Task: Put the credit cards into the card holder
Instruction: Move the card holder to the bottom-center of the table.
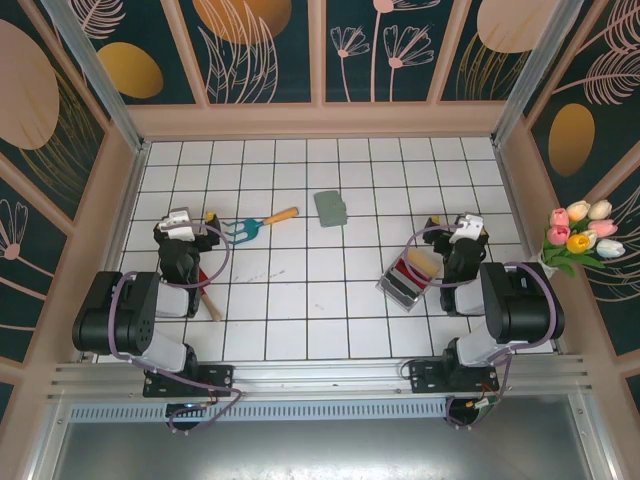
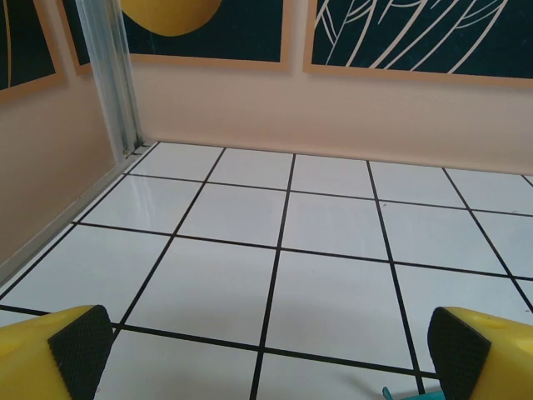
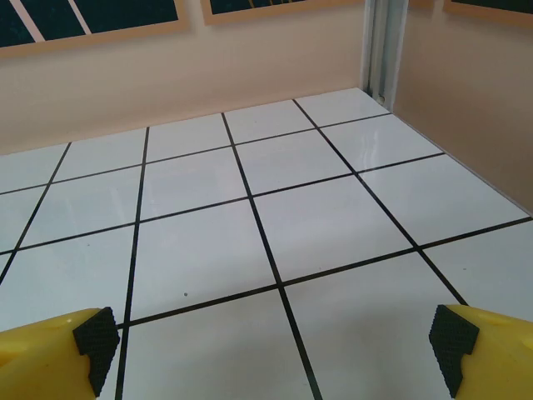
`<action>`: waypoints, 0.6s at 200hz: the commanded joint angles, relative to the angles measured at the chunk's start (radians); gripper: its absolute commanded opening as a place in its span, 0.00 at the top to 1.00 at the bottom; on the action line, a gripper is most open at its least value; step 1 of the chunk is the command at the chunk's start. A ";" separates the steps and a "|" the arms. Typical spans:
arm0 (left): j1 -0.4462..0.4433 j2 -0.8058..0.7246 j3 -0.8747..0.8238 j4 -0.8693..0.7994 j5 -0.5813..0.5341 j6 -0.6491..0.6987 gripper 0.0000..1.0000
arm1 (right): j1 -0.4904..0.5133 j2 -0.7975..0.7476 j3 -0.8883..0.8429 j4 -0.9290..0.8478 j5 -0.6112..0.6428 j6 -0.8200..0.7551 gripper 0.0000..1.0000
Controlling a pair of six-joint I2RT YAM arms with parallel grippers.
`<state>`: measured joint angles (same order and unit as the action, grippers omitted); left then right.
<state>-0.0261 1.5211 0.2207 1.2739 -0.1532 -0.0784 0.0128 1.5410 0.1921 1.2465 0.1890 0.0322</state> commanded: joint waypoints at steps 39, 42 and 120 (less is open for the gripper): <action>0.005 -0.002 0.010 0.010 0.017 0.014 0.01 | -0.008 0.001 0.017 0.047 -0.003 0.014 0.01; 0.006 -0.001 0.011 0.010 0.017 0.015 0.01 | -0.008 0.000 0.017 0.047 -0.003 0.014 0.01; 0.005 -0.026 -0.054 0.108 0.066 0.035 0.01 | -0.011 -0.046 0.019 0.009 -0.045 0.001 0.01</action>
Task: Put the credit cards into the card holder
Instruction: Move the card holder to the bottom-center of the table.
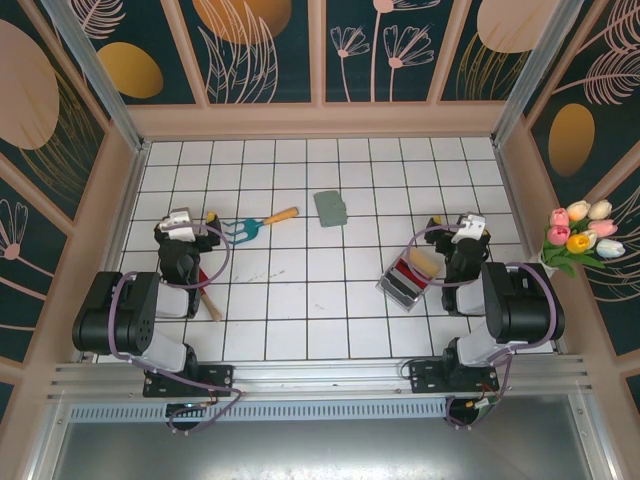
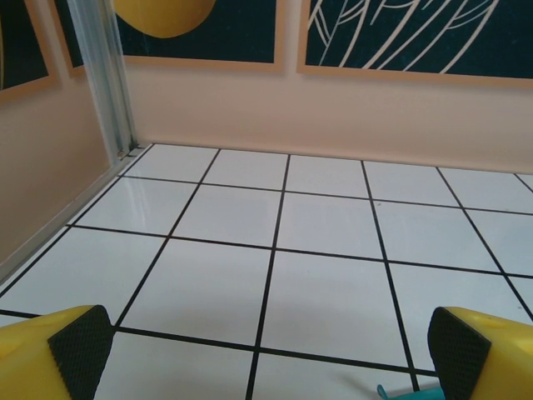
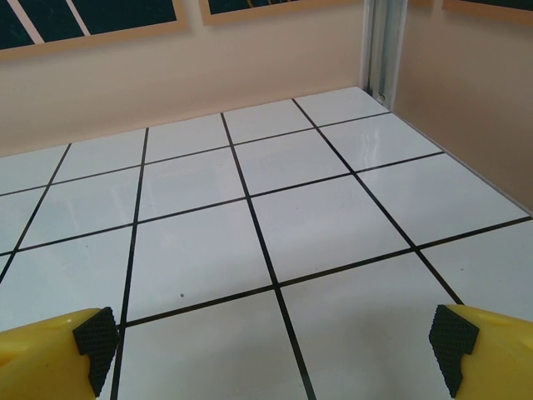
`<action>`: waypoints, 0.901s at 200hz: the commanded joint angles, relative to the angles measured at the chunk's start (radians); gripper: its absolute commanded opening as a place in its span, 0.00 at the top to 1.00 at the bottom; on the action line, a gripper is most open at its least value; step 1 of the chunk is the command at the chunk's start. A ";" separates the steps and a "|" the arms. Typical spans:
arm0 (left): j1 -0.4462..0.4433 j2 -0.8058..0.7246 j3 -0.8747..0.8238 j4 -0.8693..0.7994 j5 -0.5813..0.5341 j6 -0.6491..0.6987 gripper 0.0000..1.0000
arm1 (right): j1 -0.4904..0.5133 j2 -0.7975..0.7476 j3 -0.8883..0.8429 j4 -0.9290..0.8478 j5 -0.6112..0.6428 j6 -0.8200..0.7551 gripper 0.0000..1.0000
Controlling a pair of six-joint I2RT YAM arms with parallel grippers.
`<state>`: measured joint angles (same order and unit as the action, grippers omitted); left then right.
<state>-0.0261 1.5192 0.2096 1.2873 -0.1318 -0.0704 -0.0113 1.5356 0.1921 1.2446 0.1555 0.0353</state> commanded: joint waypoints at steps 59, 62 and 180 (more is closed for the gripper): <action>0.006 -0.362 0.053 -0.377 -0.112 -0.135 0.01 | 0.051 -0.288 0.323 -0.718 -0.058 0.206 0.01; 0.005 -0.376 0.062 -0.401 -0.126 -0.159 0.01 | 0.052 -0.281 0.341 -0.742 -0.103 0.214 0.01; -0.017 -0.356 0.221 -0.755 0.566 -0.813 0.01 | 0.256 0.400 1.140 -1.314 -0.559 0.453 0.19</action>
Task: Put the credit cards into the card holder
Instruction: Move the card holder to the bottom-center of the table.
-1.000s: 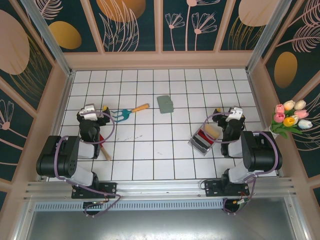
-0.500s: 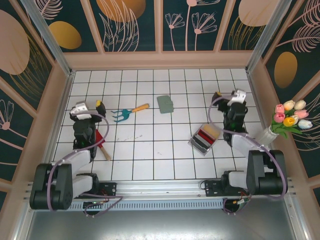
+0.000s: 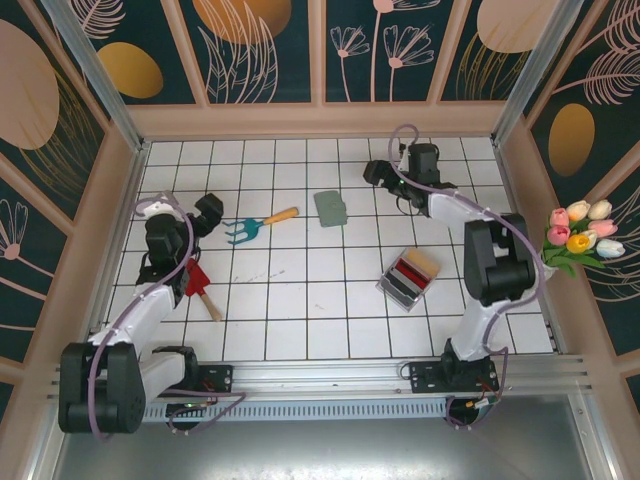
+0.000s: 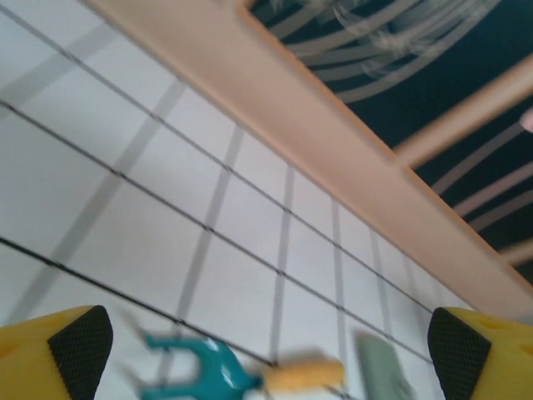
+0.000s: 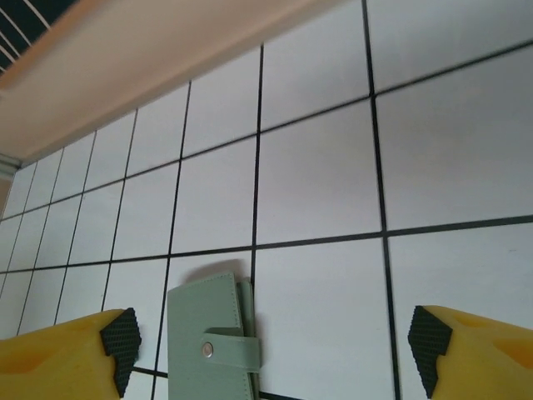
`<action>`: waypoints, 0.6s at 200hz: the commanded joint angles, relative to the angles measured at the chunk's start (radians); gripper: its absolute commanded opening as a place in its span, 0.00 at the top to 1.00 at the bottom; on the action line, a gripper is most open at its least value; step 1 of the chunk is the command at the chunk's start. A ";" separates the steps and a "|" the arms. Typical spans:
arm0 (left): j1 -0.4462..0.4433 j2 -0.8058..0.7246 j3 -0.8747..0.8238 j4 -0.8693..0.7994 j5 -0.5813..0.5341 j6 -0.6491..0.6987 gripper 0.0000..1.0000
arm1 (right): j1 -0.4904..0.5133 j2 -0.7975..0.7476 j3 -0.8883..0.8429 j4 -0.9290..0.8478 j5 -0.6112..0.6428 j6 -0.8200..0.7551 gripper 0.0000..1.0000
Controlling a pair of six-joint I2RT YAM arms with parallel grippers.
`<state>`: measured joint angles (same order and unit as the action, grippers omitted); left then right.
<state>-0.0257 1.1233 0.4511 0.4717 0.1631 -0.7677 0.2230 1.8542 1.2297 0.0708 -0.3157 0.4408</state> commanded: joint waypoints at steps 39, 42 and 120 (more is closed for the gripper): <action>-0.077 0.040 -0.038 0.007 0.248 -0.074 0.01 | 0.117 0.237 0.292 -0.217 -0.120 0.036 0.33; -0.080 0.038 -0.041 0.005 0.246 -0.074 0.01 | 0.122 0.251 0.304 -0.221 -0.122 0.039 0.34; -0.120 0.024 -0.073 -0.017 0.239 -0.082 0.01 | 0.227 0.444 0.474 -0.290 -0.053 0.075 0.44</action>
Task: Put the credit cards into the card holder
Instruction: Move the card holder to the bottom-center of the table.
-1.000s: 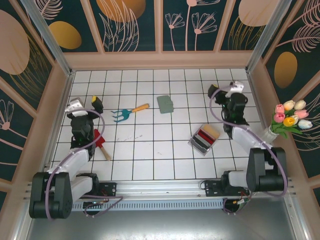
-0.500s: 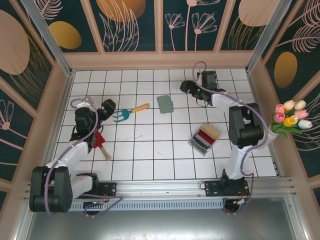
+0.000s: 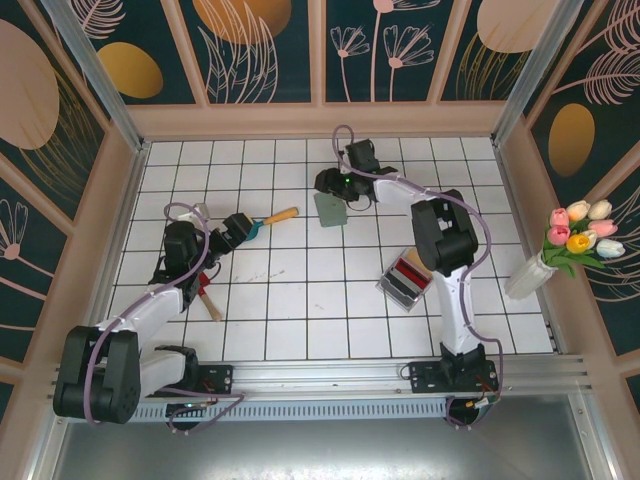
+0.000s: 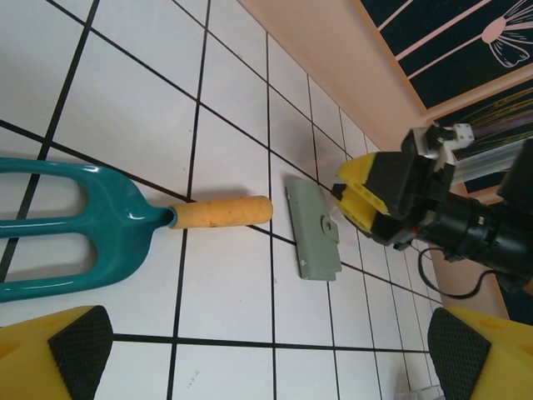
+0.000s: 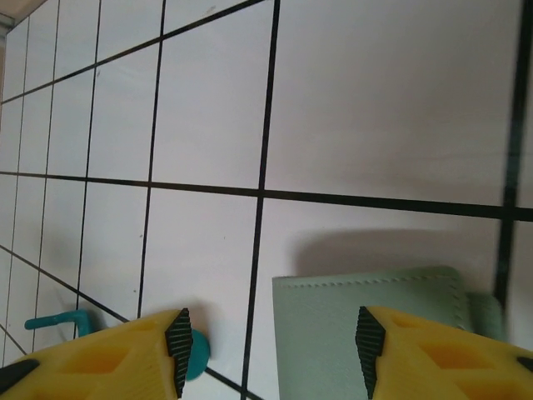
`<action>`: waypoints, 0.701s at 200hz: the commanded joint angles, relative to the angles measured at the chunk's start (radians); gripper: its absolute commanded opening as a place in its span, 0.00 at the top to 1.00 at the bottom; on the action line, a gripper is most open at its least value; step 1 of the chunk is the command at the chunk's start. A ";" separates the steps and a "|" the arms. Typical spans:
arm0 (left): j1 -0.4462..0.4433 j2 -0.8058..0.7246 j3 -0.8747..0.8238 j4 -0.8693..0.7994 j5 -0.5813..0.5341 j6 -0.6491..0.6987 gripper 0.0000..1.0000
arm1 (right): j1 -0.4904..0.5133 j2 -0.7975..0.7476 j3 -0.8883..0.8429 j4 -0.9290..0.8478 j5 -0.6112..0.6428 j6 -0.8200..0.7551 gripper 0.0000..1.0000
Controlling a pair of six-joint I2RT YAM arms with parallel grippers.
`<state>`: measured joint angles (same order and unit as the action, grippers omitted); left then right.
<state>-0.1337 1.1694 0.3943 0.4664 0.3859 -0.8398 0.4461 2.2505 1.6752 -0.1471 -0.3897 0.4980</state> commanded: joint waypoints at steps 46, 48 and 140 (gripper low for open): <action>-0.027 -0.068 -0.032 -0.059 0.023 -0.022 0.01 | 0.068 -0.052 -0.228 0.008 0.038 0.054 0.48; -0.029 -0.070 -0.033 -0.062 0.025 -0.022 0.01 | 0.072 -0.061 -0.247 0.017 0.038 0.063 0.48; -0.162 -0.066 -0.097 -0.131 0.093 -0.094 0.18 | 0.356 -0.539 -0.812 0.273 0.111 0.423 0.51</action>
<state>-0.2413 1.0920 0.3080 0.3740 0.4461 -0.8989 0.8116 1.7950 0.8909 0.1833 -0.3153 0.8326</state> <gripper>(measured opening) 0.843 0.483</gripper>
